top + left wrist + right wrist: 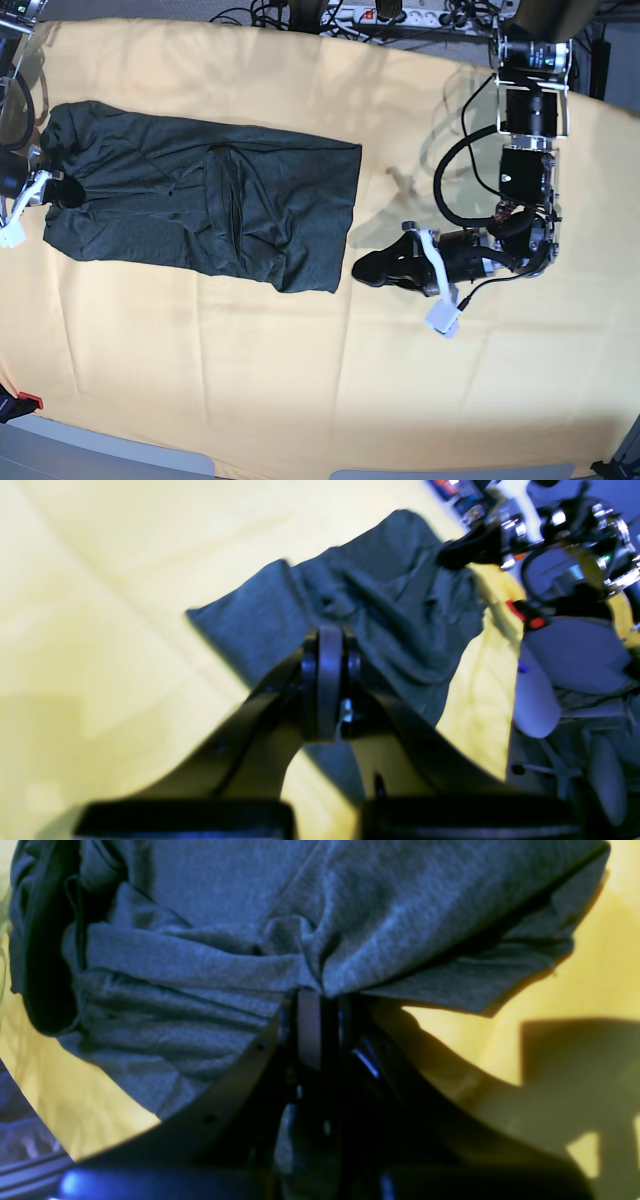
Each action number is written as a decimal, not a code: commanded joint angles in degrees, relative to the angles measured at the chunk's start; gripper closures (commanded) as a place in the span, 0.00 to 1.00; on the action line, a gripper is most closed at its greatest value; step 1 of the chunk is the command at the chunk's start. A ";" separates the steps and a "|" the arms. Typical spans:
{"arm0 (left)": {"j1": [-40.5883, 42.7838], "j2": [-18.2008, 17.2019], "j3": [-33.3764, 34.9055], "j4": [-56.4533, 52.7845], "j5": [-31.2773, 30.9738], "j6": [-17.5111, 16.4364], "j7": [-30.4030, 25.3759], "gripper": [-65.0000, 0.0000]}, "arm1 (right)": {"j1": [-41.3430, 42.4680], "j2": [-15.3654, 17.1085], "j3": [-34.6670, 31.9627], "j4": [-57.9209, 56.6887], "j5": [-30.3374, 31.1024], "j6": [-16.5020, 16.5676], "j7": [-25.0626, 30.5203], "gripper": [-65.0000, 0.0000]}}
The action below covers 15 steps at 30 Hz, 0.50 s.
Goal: Fold the T-shirt properly
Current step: 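Grasp the collar end with the right gripper and lift it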
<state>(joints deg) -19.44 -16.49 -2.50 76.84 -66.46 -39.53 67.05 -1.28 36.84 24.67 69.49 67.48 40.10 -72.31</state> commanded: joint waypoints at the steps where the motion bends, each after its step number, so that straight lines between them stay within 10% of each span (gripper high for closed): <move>1: -1.31 -0.74 -0.31 0.79 -1.60 -0.47 -1.01 1.00 | 0.63 2.60 0.81 1.03 -0.44 -0.10 0.04 1.00; 15: -1.03 -2.71 -0.31 0.79 -1.57 -0.47 -0.96 1.00 | 0.63 3.37 13.33 1.11 -0.42 -0.10 -5.18 1.00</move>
<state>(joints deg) -19.03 -18.74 -2.55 76.84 -66.48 -39.53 67.13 -1.43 38.28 37.47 69.49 66.37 39.90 -77.93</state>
